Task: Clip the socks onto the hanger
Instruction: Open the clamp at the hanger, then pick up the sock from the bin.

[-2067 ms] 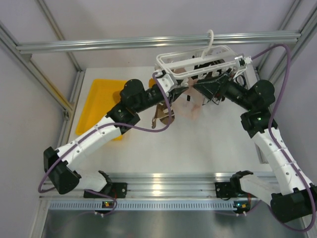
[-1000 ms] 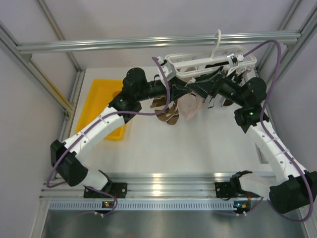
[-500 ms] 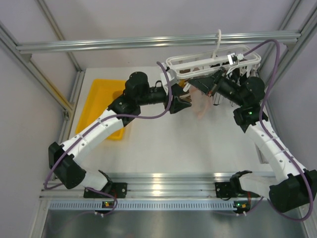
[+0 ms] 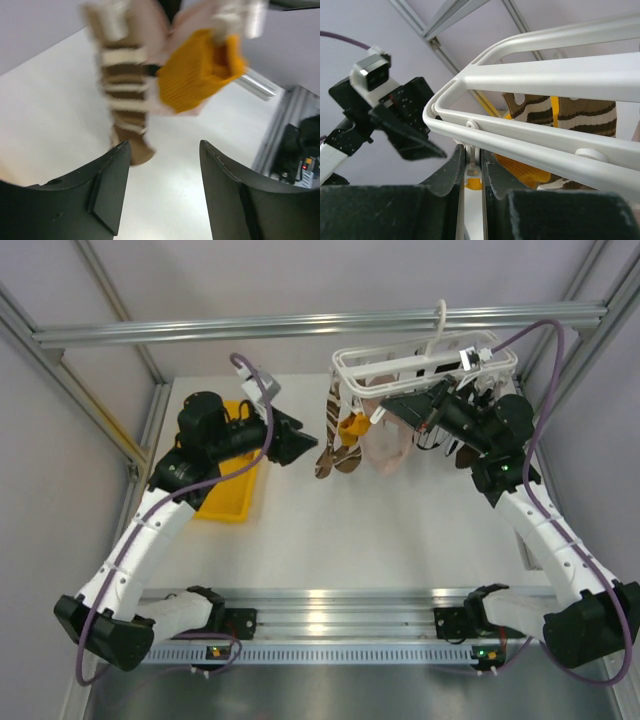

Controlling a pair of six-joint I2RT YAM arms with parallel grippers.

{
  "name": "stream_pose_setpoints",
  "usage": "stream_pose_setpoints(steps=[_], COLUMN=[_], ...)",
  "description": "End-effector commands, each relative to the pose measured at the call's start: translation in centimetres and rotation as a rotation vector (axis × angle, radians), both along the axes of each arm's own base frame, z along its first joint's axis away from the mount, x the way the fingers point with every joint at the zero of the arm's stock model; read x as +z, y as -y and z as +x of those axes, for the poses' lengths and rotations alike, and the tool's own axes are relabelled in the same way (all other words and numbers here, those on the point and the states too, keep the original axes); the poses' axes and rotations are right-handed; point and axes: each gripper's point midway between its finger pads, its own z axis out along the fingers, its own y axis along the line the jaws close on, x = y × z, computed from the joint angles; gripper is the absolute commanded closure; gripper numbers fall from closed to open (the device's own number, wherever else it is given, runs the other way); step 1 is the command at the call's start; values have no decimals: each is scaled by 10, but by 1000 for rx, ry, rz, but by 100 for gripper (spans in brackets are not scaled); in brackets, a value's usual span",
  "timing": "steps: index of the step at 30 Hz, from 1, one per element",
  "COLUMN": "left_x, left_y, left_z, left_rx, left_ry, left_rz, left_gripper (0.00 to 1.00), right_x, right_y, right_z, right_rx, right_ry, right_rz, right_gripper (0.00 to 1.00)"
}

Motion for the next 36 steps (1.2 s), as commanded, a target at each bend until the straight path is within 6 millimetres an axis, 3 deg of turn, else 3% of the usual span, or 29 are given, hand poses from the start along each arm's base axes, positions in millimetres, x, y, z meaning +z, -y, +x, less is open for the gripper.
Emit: stream_pose_setpoints(steps=[1, 2, 3, 5, 6, 9, 11, 14, 15, 17, 18, 19, 20, 21, 23, 25, 26, 27, 28, 29, 32, 36], left_x=[-39, -48, -57, -88, -99, -139, -160, -180, -198, -214, -231, -237, -228, -250, -236, -250, -237, -236, -248, -244, -264, -286], left_y=[-64, -79, -109, -141, -172, -217, -231, -226, -222, -224, -228, -234, -238, -240, -240, -238, -239, -239, -241, -243, -247, -251], left_z=[20, 25, 38, 47, 58, 73, 86, 94, 89, 93, 99, 108, 124, 129, 162, 183, 201, 211, 224, 236, 252, 258], left_rx=[215, 251, 342, 427, 523, 618, 632, 460, 357, 161, 116, 81, 66, 10, -3, -35, -20, -14, -2, 11, -2, -4], left_ry=[-221, -249, -272, -339, -358, -430, -428, -330, -335, -159, -162, -106, -49, -94, -11, -15, 32, 45, 36, 61, 58, 34], left_rz=[56, 64, 77, 164, 199, 294, 354, 461, 507, 651, 691, 741, 760, 769, 762, 743, 735, 731, 723, 728, 748, 780], left_gripper=[38, 38, 38, 39, 39, 42, 41, 42, 43, 43, 42, 42, 41, 41, 41, 43, 44, 44, 44, 44, 43, 45], right_x=[19, 19, 18, 15, 14, 12, 11, 10, 8, 8, 7, 8, 6, 6, 5, 5, 4, 5, 4, 3, 0, -1], right_y=[2, 2, 2, 2, 2, 3, 2, 3, 2, 1, 1, 1, 0, 0, 0, -1, -1, -1, -1, -1, -1, -1], right_z=[-7, -8, -8, -7, -7, -6, -6, -6, -5, -6, -4, -4, -2, -2, 1, 1, 1, 1, 1, 1, 2, 4], right_rx=[-11, -10, -13, -16, -15, -18, -16, -19, -17, -11, -11, -12, -12, -8, -10, -8, -10, -8, -9, -8, -9, -12], right_ry=[70, 70, 69, 64, 62, 59, 57, 59, 54, 58, 55, 57, 52, 51, 45, 47, 45, 50, 46, 48, 36, 32], right_rz=[0, -3, -5, -14, -16, -23, -29, -35, -37, -44, -45, -45, -47, -47, -50, -56, -58, -63, -66, -69, -74, -82], right_gripper=[100, 100, 100, 100, 100, 100, 100, 100, 100, 100, 100, 100, 100, 100, 100, 100, 100, 100, 100, 100, 100, 100])
